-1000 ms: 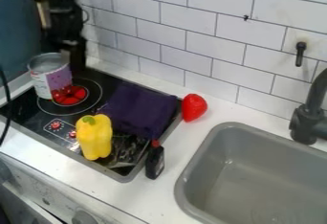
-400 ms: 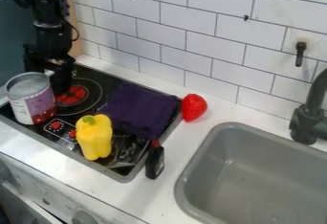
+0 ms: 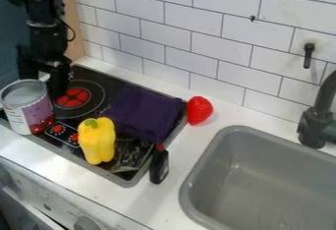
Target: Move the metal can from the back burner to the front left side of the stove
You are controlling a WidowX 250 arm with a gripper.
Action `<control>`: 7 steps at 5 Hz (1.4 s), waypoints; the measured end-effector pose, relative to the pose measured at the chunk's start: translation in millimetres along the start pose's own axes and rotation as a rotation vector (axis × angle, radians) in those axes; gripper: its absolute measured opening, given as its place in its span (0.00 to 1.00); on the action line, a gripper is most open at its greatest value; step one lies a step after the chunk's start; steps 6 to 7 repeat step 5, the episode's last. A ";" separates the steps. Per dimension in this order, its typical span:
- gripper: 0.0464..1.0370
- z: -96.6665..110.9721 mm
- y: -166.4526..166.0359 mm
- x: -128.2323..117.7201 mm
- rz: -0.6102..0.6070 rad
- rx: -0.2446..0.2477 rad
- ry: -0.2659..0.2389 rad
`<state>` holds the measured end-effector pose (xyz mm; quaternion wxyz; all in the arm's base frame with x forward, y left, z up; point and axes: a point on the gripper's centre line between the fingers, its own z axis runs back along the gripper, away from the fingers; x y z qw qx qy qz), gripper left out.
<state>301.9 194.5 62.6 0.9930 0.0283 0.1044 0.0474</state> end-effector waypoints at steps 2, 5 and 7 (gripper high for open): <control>0.96 35.5 -7.6 17.9 -0.037 -0.010 -0.142; 0.96 67.3 -113.8 -8.5 -0.244 -0.014 -0.153; 0.96 67.3 -113.8 -8.5 -0.244 -0.014 -0.153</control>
